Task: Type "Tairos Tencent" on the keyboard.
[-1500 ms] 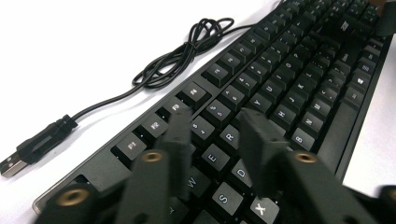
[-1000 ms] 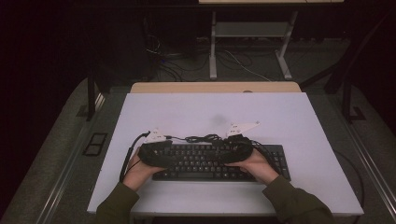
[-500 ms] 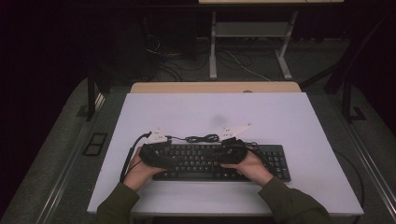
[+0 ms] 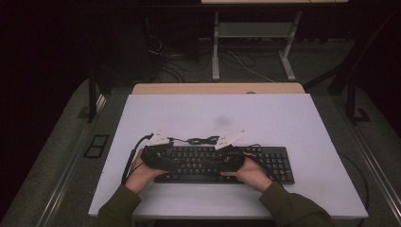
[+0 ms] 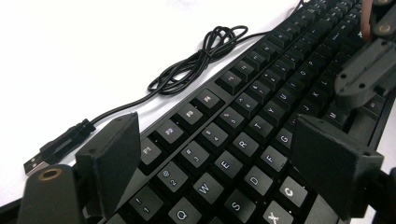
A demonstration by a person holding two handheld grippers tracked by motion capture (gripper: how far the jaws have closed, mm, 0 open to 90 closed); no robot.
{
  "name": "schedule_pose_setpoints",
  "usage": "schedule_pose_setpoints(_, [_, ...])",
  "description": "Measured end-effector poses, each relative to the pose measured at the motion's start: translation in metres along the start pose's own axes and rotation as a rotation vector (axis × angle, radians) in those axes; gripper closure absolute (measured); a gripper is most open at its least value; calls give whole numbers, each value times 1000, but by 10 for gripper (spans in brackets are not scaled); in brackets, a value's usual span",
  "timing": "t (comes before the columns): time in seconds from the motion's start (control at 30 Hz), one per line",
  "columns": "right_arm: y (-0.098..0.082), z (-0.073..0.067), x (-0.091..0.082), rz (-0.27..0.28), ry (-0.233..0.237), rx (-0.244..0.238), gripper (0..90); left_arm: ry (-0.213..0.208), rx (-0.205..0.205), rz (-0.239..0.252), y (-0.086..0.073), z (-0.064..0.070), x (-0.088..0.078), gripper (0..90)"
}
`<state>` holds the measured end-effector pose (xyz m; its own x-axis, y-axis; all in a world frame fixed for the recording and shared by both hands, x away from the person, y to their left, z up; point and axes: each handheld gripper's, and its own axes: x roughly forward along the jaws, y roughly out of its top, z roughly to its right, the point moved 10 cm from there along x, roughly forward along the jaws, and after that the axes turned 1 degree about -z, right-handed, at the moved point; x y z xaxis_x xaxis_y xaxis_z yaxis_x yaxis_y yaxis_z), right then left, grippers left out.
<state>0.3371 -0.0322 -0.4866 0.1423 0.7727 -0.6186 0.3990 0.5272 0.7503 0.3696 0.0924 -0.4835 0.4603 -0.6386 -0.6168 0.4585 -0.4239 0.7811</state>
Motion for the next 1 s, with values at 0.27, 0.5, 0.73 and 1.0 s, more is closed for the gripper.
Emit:
schedule_pose_setpoints(0.27, [-7, -3, 7, -46, -3, -11, 892, 0, 1, 2, 0, 0, 0, 161])
schedule_pose_setpoints(0.5, [-9, -3, 10, -61, -5, -15, 892, 0, -1, 3, 0, 0, 0, 161])
schedule_pose_setpoints(0.73, [-11, -5, 13, -73, 0, -17, 892, 0, -1, 2, 0, 0, 0, 161])
schedule_pose_setpoints(1.0, [-13, -4, 15, -87, -10, -22, 892, 1, 0, 0, 1, 0, 0, 161])
